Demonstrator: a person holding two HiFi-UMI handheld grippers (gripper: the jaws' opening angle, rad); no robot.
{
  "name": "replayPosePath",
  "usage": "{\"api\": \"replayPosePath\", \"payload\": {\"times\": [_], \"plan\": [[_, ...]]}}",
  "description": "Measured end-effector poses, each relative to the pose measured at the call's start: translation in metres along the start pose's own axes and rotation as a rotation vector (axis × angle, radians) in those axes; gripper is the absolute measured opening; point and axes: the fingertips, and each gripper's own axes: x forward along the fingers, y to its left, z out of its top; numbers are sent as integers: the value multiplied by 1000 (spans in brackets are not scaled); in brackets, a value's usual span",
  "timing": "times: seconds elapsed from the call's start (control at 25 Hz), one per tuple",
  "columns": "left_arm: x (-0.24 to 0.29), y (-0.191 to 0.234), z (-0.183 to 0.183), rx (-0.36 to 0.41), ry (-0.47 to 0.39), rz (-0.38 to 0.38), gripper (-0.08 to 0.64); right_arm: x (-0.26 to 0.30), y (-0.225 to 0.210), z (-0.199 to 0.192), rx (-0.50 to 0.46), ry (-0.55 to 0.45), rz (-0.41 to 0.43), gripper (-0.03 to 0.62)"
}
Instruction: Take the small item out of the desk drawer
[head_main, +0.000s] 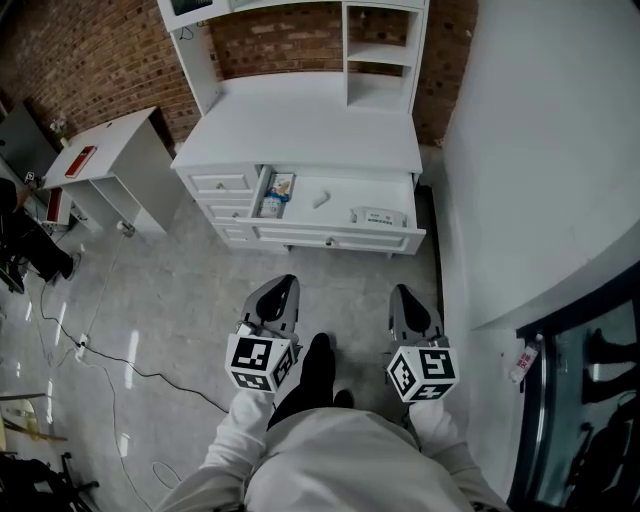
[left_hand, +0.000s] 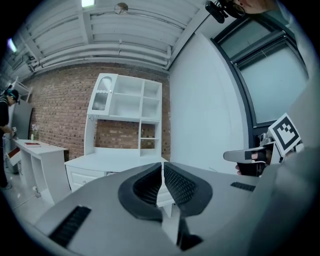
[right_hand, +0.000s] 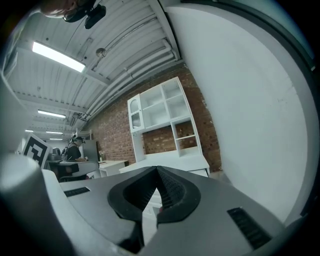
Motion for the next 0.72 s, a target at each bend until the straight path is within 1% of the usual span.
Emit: {"api": "replayPosePath", "payload": {"times": [0.2, 0.32, 0.48, 0.72], "plan": [[23, 20, 2, -2, -15, 11, 29, 26, -8, -1, -4, 10, -5, 28], [39, 37, 7, -5, -23, 22, 76, 45, -11, 4, -13, 12, -7, 28], [68, 58, 13, -14, -31, 24, 121, 76, -19, 11, -6, 8, -15, 28], [114, 91, 16, -25, -25, 11, 167, 126, -25, 16, -5, 17, -28, 28]]}}
